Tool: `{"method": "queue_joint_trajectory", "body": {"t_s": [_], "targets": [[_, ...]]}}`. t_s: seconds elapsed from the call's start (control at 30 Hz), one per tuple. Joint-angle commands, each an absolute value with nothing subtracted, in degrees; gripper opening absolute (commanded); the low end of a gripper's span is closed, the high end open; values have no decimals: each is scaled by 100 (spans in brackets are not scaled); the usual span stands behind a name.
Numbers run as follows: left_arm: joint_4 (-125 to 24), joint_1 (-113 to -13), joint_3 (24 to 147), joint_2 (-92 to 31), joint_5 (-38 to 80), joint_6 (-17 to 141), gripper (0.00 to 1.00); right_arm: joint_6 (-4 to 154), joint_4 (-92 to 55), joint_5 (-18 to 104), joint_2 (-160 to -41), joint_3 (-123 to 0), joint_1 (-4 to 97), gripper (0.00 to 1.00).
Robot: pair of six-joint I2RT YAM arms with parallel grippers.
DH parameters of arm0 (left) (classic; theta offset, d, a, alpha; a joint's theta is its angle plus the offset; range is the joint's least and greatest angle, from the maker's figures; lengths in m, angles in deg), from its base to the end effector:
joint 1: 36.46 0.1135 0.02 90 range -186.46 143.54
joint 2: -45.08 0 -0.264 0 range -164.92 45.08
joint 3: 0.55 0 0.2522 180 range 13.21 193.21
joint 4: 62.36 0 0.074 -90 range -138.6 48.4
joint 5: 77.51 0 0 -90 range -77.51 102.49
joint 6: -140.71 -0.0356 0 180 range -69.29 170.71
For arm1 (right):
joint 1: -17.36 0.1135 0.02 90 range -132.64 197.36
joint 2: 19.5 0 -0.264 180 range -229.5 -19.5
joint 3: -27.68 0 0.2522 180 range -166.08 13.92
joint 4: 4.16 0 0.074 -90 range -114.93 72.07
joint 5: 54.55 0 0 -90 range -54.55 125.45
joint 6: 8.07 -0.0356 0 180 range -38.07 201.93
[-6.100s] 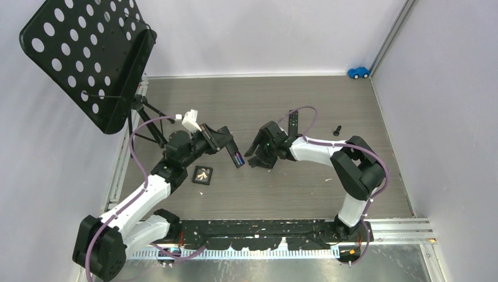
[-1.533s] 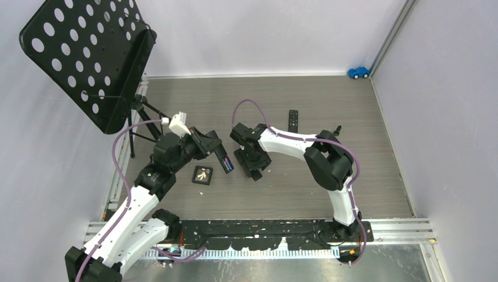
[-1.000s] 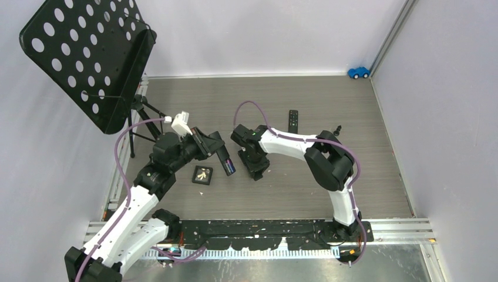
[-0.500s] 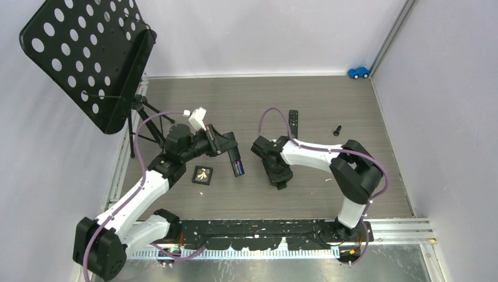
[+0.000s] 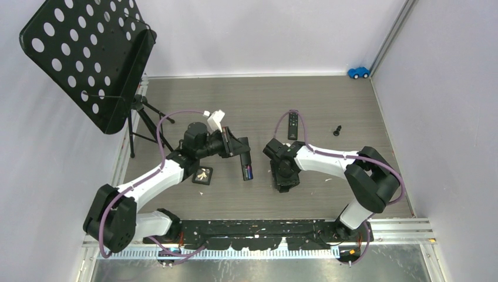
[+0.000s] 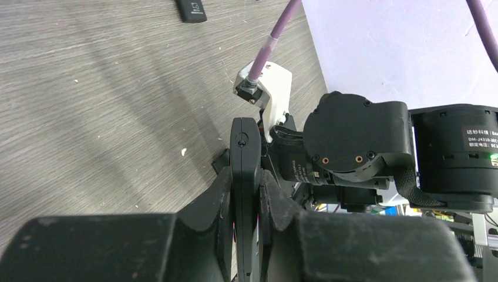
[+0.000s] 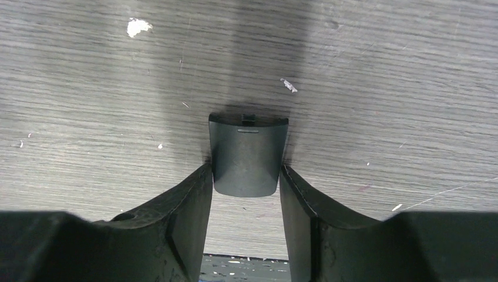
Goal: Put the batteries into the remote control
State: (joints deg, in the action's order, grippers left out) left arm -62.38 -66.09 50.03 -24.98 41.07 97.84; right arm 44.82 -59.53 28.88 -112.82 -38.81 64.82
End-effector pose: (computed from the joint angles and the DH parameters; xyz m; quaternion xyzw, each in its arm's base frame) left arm 0.2236 -0.1468 0.2425 0.0205 0.8037 -0.5054 0.3135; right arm 0.1891 0.2000 0.1549 -0.0860 0.9923 0.0034 0.0887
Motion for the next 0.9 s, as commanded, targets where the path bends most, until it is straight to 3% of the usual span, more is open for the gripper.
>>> {"method": "queue_joint_trajectory", "body": {"t_s": [0.0,0.13,0.23,0.6,0.87], "targets": [[-6732,-6617,5101,-2551,4390,9552,0,4285,-5469,3574,-11887,-3270,6423,47],[-6775,-6617,5089,-2629,4470,9527,0,4258,-5331,3672,-11890,-3219,6377,34],[-6840,-6617,5084,-2723,4465,9575,0,4328,-5329,3313,-11748,-3298,6382,30],[-7487,-6749,4843,-2950,3867,10044,0,4556,-5208,2606,-10058,-3575,6400,29],[-7734,-6749,4880,-3086,3618,10290,0,4653,-5184,2520,-9641,-3602,6420,30]]}}
